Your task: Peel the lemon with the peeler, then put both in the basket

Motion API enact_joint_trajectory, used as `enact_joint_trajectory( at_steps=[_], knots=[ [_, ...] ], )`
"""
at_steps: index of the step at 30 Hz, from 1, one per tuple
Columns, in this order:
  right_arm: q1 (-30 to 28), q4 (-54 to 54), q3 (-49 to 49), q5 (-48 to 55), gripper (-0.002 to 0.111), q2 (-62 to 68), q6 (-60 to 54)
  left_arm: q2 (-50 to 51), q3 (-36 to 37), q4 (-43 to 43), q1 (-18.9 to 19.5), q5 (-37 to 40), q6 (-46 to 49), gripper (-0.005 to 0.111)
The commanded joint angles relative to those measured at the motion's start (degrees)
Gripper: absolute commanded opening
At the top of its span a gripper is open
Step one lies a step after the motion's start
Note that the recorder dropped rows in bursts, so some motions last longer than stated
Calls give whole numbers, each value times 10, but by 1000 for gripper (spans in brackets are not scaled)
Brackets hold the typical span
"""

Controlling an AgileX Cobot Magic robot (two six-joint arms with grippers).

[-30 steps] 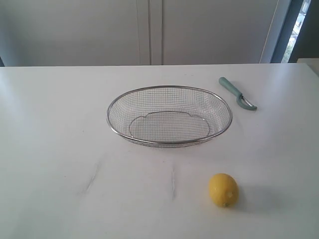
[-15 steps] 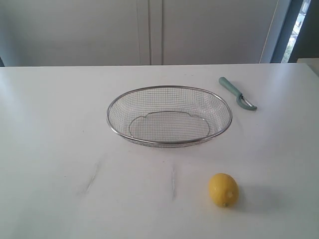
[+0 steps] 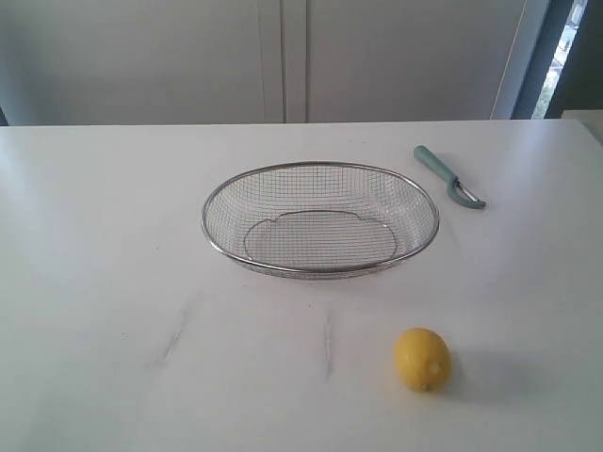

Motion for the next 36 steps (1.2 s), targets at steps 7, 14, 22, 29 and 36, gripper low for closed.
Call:
enact_joint_trajectory(
  at_steps=[7, 14, 22, 29, 36],
  knots=[
    [2, 1, 3, -136, 0, -3, 109, -3, 1, -1, -3, 3, 0, 0],
    [2, 32, 3, -140, 0, -3, 217, -3, 1, -1, -3, 3, 0, 0],
    [2, 184, 1, 51, 0, 2, 303, -3, 1, -1, -3, 3, 0, 0],
    [2, 243, -102, 20, 0, 272, 216, -3, 1, -1, -3, 3, 0, 0],
    [-3, 242, -479, 231, 0, 707, -62, -3, 1, -1, -3, 3, 0, 0]
  ],
)
